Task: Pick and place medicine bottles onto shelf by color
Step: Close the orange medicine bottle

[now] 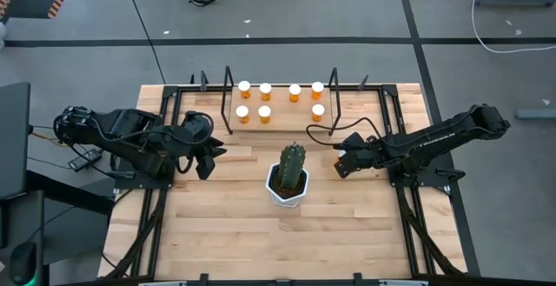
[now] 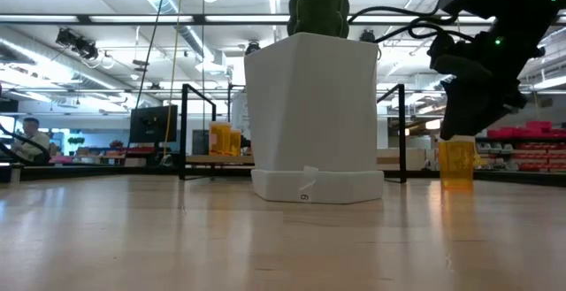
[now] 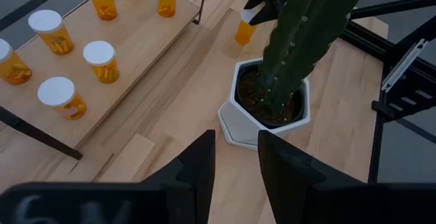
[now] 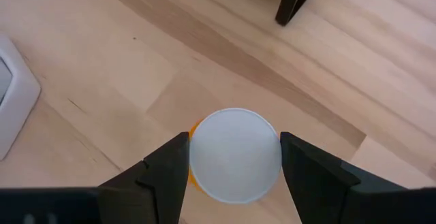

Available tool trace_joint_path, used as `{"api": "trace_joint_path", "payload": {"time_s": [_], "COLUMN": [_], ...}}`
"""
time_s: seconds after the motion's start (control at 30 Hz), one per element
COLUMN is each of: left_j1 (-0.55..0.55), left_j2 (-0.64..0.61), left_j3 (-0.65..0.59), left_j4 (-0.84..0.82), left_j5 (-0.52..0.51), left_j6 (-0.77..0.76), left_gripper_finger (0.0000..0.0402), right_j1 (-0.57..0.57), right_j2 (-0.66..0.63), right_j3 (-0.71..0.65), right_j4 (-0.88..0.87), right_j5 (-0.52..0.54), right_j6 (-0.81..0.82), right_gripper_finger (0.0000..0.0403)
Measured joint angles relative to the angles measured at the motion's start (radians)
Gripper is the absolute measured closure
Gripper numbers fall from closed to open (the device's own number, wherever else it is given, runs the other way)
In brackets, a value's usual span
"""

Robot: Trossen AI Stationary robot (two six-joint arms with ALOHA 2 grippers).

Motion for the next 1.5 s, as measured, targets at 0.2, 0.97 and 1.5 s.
{"api": "trace_joint_path", "payload": {"time_s": [0.2, 0.97, 1.5], "left_j1": [0.000, 0.000, 0.000], "left_j2": [0.000, 0.000, 0.000], "left_j3": [0.000, 0.000, 0.000], "left_j4": [0.000, 0.000, -0.001], "left_j5": [0.000, 0.000, 0.000], "left_j6": [0.000, 0.000, 0.002], "left_gripper_finger": [0.0282, 0.0284, 0.0282], "right_j1": [0.000, -0.026, -0.026], "right_j2": [0.000, 0.000, 0.000], "right_j3": [0.000, 0.001, 0.001], "right_j4": [0.002, 0.032, 0.027], "right_j5": [-0.010, -0.004, -0.049], "right_j6": [0.001, -0.026, -0.027], "right_gripper_finger": [0.0180, 0.0160, 0.0159]}}
